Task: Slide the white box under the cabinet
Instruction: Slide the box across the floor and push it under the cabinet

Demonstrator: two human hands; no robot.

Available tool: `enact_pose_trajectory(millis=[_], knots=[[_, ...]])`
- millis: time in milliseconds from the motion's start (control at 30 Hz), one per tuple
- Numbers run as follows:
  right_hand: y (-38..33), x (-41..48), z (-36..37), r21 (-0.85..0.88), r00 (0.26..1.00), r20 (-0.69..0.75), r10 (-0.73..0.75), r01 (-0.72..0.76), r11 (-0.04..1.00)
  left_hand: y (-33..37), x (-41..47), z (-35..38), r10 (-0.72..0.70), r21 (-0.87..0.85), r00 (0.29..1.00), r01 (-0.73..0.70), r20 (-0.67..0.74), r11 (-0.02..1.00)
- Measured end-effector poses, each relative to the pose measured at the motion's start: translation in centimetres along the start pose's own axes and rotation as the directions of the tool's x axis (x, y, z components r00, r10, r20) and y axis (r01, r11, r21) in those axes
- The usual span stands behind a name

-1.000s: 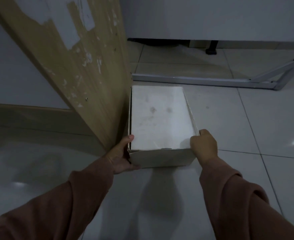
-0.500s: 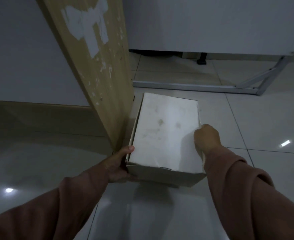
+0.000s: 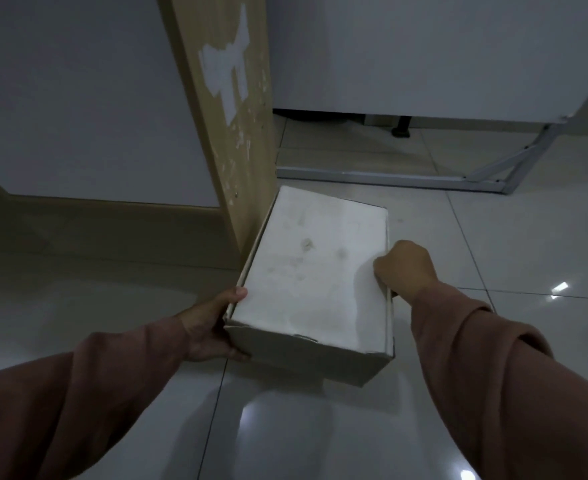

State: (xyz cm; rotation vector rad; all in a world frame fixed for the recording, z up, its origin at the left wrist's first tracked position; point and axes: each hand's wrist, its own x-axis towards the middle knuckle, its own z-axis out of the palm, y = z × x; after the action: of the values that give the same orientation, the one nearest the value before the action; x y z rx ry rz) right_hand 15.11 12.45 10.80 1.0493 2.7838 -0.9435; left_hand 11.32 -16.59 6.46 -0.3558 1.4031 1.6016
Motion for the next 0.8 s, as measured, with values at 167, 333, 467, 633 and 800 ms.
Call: enact_pose_trajectory(millis=[167, 333, 467, 633, 800], knots=[[-1.8, -2.7, 0.4, -0.023, 1.000, 0.028, 0.013, -0.012, 1.000, -0.7, -1.7, -3.1, -0.026, -0.007, 0.999, 0.026, 0.043, 1.000], [-2.8, -6.9, 1.0, -0.087, 0.995, 0.076, 0.060, -0.053, 0.995, -2.2, -3.6, -5.9, -0.059, -0.010, 0.994, 0.060, 0.092, 0.998], [-2.5, -9.1, 1.7, -0.008, 0.995, 0.068, 0.077, -0.077, 0.997, -3.0, -4.7, -6.9, -0.094, 0.002, 0.988, 0.094, 0.122, 0.996], [-0.6, -11.8, 4.2, 0.273, 0.995, -0.039, 0.096, -0.082, 0.959, -3.9, -5.4, -7.7, -0.111, -0.022, 0.987, 0.114, 0.120, 0.993], [-0.5, -14.0, 6.2, 0.544, 0.984, -0.065, 0.168, -0.106, 0.832, -4.6, -5.8, -8.2, -0.140, -0.035, 0.981, 0.146, 0.138, 0.989]])
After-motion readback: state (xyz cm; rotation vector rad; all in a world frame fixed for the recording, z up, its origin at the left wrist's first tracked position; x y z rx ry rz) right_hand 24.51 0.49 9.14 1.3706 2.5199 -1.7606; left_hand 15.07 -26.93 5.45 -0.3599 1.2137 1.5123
